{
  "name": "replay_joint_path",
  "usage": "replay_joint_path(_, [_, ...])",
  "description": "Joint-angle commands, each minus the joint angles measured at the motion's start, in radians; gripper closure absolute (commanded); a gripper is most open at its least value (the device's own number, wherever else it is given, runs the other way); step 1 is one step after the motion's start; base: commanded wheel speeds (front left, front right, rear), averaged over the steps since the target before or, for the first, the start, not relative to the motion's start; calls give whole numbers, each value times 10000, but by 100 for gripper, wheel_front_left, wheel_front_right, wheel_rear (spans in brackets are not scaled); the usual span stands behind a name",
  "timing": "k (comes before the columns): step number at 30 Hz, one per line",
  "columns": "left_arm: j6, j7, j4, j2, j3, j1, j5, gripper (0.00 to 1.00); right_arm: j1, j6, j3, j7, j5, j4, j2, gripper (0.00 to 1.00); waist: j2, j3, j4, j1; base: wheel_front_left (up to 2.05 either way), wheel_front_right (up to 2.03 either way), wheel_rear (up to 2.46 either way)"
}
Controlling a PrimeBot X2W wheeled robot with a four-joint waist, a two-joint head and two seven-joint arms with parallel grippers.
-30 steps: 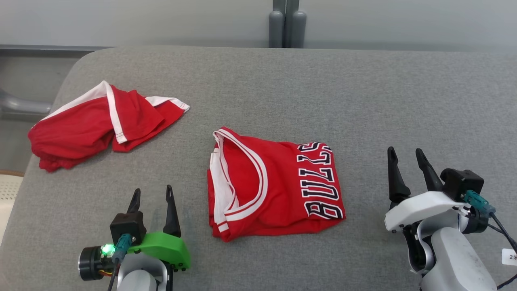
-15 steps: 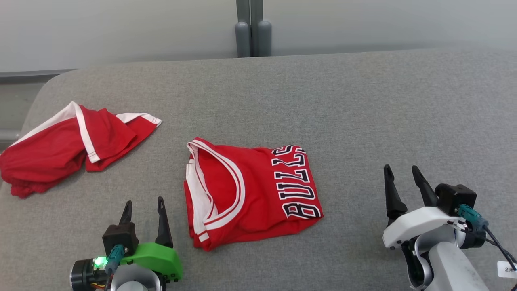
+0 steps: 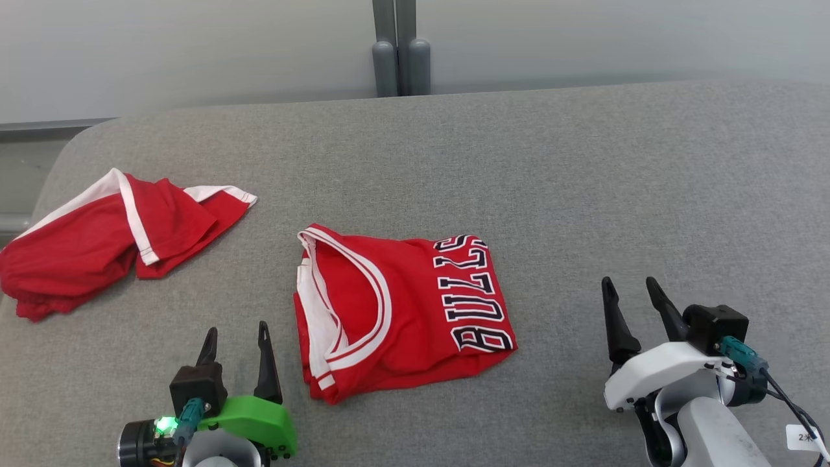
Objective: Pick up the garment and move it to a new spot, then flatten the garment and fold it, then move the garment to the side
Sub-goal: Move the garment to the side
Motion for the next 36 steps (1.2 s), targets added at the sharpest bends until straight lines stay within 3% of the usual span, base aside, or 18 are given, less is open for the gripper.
replay_joint_path(1, [-31,1,-51,42,-27,-50,-72,0,-128,1,70,-24,32,12,-15,0,0,88,139,0,0,0,0])
replay_joint_path(20, [-39,3,-102,39,-607,-164,-215,0,-791,1,911,-25,311,561,-21,0,0,502,1984,0,0,0,0])
replay_joint_path(32, [8,3,-64,39,-651,-128,-362,0,-1074,1,1025,-25,413,1820,-22,0,0,762,2542,0,0,0,0])
replay_joint_path(33, [17,3,-65,39,-650,-138,-369,0,-1106,1,1074,-25,435,1982,-22,8,0,790,2547,0,0,0,0])
replay_joint_path(34, [18,3,-70,39,-645,-144,-367,0,-1136,3,1129,-25,472,2100,-22,26,0,814,2546,0,0,0,0])
replay_joint_path(36, [46,2,-74,39,-638,-159,-364,0,-1207,1,1249,-19,586,2324,-22,89,0,865,2525,0,0,0,0])
